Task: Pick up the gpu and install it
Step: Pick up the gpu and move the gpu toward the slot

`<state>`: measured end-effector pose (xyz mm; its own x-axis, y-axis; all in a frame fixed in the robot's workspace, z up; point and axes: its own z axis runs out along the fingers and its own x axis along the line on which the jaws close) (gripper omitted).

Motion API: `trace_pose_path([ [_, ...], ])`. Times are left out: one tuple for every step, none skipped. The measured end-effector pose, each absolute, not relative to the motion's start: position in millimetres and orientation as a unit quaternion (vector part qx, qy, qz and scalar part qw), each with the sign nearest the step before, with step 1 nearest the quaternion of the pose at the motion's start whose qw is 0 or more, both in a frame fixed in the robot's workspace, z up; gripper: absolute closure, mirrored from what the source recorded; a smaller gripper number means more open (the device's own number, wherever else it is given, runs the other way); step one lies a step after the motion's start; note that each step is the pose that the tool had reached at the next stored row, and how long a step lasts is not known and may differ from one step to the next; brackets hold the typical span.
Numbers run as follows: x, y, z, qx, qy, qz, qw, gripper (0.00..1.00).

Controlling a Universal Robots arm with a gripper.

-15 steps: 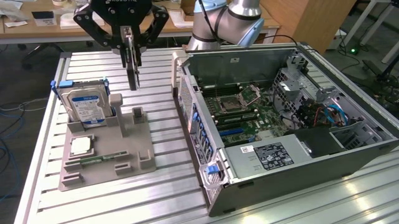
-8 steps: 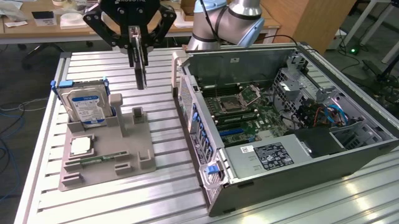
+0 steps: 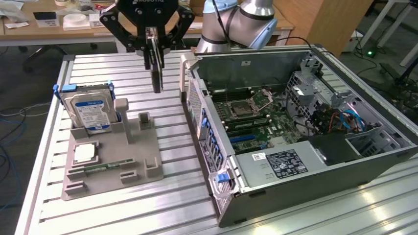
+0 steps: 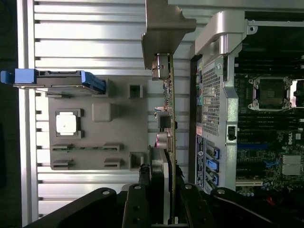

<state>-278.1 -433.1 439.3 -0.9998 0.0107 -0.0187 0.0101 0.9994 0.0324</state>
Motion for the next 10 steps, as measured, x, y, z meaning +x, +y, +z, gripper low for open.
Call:
trace_pose_path([
  [-276.4, -433.1, 439.3, 0.005, 1.0, 0.016, 0.009, 0.72],
  [-274.8, -433.0, 439.3, 0.005, 1.0, 0.016, 0.009, 0.72],
  [-273.2, -433.1, 439.3, 0.005, 1.0, 0.016, 0.009, 0.72],
  [-271.2, -433.0, 439.4, 0.005, 1.0, 0.016, 0.009, 0.72],
  [-269.0, -433.1, 439.3, 0.005, 1.0, 0.016, 0.009, 0.72],
  [-267.1, -433.0, 439.4, 0.005, 1.0, 0.016, 0.009, 0.72],
  [-265.3, -433.0, 439.3, 0.005, 1.0, 0.016, 0.009, 0.72],
  [-263.5, -433.1, 439.3, 0.005, 1.0, 0.016, 0.009, 0.72],
  [-261.8, -433.0, 439.3, 0.005, 1.0, 0.016, 0.009, 0.72],
  [-260.3, -433.1, 439.3, 0.005, 1.0, 0.016, 0.009, 0.72],
])
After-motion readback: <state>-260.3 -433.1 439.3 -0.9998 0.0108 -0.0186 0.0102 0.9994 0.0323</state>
